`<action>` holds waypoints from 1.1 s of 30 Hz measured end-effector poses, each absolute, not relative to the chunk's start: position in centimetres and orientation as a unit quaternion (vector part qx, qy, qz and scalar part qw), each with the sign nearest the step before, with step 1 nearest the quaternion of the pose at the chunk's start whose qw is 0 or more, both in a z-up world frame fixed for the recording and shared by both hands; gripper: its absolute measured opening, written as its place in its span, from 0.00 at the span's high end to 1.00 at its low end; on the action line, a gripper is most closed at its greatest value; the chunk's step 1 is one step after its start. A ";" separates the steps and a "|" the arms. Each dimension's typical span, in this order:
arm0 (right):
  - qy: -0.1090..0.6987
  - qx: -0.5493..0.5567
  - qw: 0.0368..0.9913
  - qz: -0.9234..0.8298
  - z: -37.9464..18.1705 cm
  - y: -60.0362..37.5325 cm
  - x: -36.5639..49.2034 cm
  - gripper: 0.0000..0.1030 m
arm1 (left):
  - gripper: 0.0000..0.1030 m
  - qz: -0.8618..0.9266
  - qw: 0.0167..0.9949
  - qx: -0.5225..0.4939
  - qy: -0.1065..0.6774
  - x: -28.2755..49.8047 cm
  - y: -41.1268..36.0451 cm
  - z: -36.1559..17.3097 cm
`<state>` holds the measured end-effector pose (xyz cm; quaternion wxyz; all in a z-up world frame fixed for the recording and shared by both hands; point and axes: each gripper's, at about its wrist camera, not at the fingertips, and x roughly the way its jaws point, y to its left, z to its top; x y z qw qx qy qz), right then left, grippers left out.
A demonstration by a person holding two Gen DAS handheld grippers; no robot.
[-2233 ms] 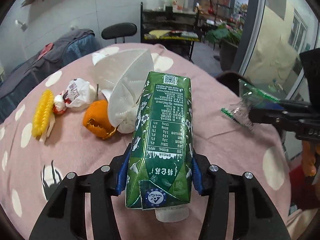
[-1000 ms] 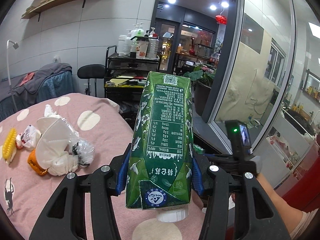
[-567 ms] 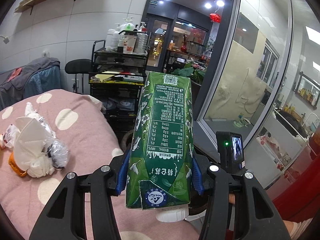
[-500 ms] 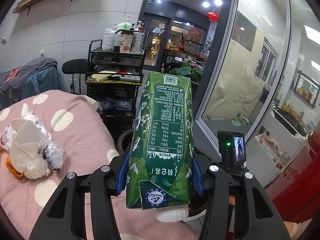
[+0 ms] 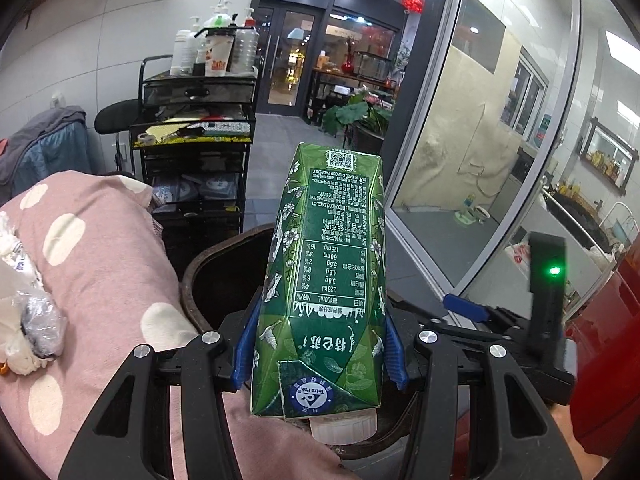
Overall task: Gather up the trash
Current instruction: 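Carry the carton and wrapper over the trash bin, then open the left tool to drop the carton while the right tool drops the wrapper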
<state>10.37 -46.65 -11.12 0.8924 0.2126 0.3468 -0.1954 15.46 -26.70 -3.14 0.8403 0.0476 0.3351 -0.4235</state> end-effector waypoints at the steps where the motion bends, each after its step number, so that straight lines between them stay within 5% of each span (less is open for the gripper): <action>1: 0.347 0.211 0.892 -0.200 -11.1 -46.9 10.1 0.20 | 0.51 -0.426 0.837 0.049 0.340 15.6 -27.2 -3.4; 31: 0.349 0.230 0.874 -0.248 -11.4 -50.8 7.0 0.20 | 0.50 -0.378 0.784 0.121 0.477 18.7 -33.7 -10.3; 33: 0.350 0.230 0.873 -0.248 -11.5 -50.7 7.1 0.20 | 0.40 -0.375 0.782 0.124 0.482 18.8 -33.8 -10.5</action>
